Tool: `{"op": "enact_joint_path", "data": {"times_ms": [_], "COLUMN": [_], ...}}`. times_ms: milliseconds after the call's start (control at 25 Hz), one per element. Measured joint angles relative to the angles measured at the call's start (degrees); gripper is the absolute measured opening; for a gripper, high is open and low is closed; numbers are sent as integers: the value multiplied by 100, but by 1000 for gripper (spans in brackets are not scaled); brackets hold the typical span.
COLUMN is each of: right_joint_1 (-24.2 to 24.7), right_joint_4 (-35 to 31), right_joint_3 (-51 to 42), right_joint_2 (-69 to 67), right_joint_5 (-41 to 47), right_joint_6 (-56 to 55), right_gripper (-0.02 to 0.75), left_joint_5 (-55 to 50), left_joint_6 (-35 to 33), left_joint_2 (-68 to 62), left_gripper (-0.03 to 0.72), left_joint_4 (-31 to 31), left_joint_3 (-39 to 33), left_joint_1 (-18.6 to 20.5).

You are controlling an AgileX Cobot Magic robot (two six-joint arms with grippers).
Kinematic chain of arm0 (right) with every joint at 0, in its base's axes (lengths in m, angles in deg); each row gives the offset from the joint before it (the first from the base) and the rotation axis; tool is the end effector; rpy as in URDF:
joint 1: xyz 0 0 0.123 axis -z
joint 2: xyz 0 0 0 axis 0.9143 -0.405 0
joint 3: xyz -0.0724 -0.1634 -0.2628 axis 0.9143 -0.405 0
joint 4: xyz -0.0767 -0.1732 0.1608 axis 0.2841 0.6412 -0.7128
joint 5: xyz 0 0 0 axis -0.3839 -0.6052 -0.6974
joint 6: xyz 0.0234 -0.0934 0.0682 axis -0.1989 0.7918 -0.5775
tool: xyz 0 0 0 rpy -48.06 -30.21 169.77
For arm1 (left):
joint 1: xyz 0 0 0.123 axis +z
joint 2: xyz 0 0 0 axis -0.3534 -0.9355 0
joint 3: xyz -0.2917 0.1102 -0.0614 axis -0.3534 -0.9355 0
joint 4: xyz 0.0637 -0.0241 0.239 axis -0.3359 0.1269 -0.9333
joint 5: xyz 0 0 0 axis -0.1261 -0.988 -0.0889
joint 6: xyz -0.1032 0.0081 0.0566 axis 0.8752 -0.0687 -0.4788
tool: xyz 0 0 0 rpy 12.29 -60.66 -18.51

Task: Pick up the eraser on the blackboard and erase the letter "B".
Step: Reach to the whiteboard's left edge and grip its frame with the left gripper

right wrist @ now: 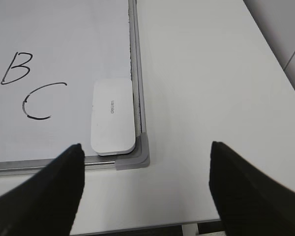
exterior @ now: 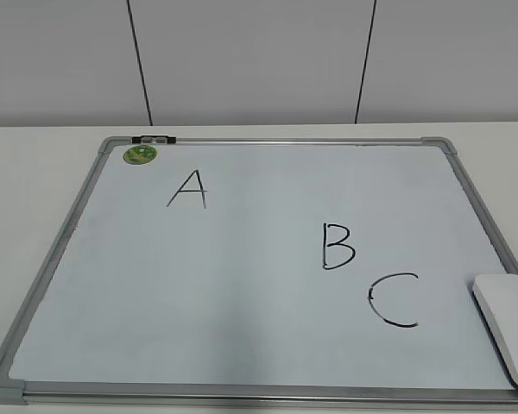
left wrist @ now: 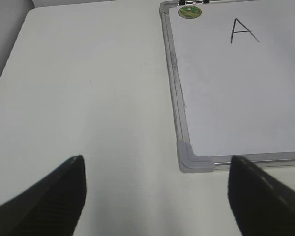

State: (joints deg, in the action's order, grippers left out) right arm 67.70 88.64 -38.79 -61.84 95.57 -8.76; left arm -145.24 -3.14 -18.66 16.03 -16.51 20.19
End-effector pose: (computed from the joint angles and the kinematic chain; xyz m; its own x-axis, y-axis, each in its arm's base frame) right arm -0.0227 -0.0082 0.2520 -0.5183 0.0151 -0.8551 0.0918 0.9950 -0.0381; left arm -0.0194 -0.0029 0.2621 -0.4950 0.0284 -0.8684 0.0437 0.9990 0.0077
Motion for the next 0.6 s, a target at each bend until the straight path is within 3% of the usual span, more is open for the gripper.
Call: {"op": "enact_joint_path", "data": {"times_ms": [600], "right_joint_1": [0], "right_joint_4": [0], "right_joint_3": [0], "right_joint_2": [0], "right_joint_5": [0], "right_joint_6": [0], "right_gripper": [587], "left_joint_5": [13], "left_joint_6": [0], "left_joint_2": [0], "left_gripper": [674], "left_joint_4": [0], "left_joint_3": [0], "left_joint_1": [0]}}
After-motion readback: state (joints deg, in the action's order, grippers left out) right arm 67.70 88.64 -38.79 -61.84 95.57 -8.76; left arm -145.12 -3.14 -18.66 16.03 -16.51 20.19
